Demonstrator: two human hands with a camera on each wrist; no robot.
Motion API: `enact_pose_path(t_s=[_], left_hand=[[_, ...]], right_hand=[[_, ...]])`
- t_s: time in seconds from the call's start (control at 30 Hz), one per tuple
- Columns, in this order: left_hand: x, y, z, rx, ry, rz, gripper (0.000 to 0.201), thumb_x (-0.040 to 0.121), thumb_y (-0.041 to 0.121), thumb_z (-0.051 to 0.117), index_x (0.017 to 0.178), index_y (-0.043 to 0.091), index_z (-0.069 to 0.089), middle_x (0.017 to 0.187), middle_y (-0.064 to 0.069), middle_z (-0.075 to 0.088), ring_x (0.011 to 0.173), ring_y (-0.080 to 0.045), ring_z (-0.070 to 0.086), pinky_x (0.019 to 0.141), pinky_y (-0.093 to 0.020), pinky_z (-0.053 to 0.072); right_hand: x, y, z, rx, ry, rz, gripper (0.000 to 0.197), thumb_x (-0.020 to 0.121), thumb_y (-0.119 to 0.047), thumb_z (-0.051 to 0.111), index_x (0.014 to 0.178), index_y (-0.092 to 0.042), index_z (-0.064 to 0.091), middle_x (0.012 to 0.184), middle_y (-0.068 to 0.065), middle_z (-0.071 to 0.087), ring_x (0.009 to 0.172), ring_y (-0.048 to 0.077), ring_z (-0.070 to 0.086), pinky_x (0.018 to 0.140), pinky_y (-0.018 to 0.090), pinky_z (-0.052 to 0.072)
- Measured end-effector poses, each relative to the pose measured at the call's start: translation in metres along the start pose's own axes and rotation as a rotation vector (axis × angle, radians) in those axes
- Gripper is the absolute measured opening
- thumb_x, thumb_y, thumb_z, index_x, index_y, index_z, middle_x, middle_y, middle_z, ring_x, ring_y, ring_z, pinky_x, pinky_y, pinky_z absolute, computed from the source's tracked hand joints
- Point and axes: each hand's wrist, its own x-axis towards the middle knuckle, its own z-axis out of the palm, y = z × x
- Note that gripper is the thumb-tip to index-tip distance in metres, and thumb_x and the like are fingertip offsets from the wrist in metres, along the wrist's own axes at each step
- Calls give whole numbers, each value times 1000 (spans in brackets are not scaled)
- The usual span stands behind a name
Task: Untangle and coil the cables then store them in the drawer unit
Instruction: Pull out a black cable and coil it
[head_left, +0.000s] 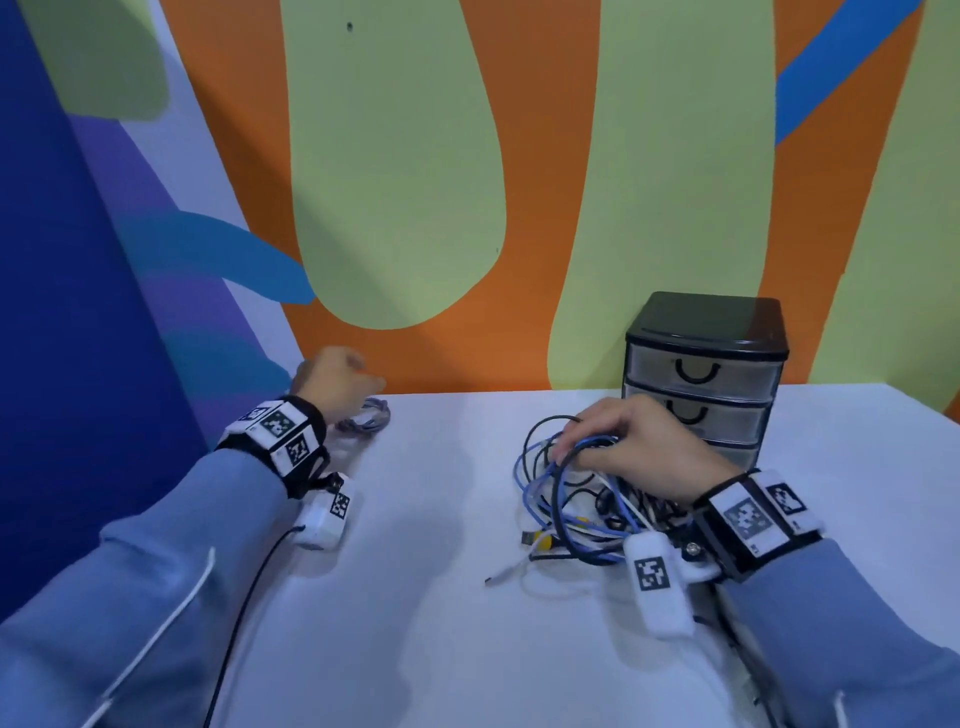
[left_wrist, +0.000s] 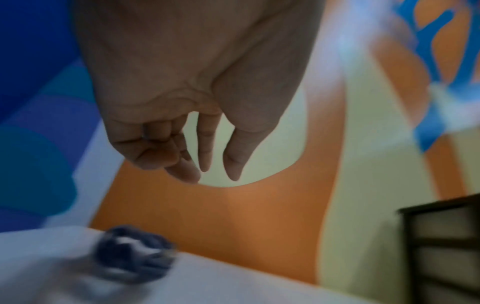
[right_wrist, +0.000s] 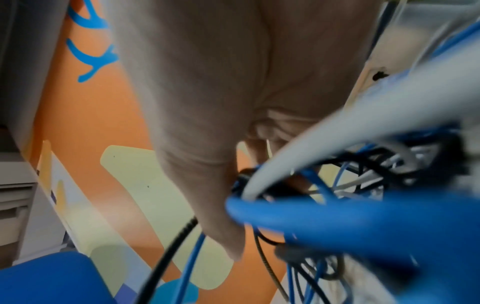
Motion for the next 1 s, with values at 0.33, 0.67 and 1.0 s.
enact_pose_path(t_s=[0.33,0.67,1.0], left_hand=[[-112,108,32,-176,-537,639,33,93,47,77,75,19,75,50,16,47,51,-3,38,51,-18,26],[-93,83,48,-542,-216,655,22,105,36,65,100,22,82,83,-7,73,73,-14,60,71,-32,48],[-111,90,51,-719,139,699,20,109,34,59,99,19,67,74,-2,62,68,-26,57,61,-38,47]], right_hand=[[6,-9,15,49,533,26,1,84,-25,84,83,-25,84,88,-10,74,82,2,69,69,20,48],[8,-5,14,137,457,-85,25,89,-17,80,101,-39,79,94,-4,75,81,15,68,74,32,56],[4,-14,18,87,298,-98,31,86,-14,80,108,-35,80,108,-10,71,94,10,67,83,33,58]])
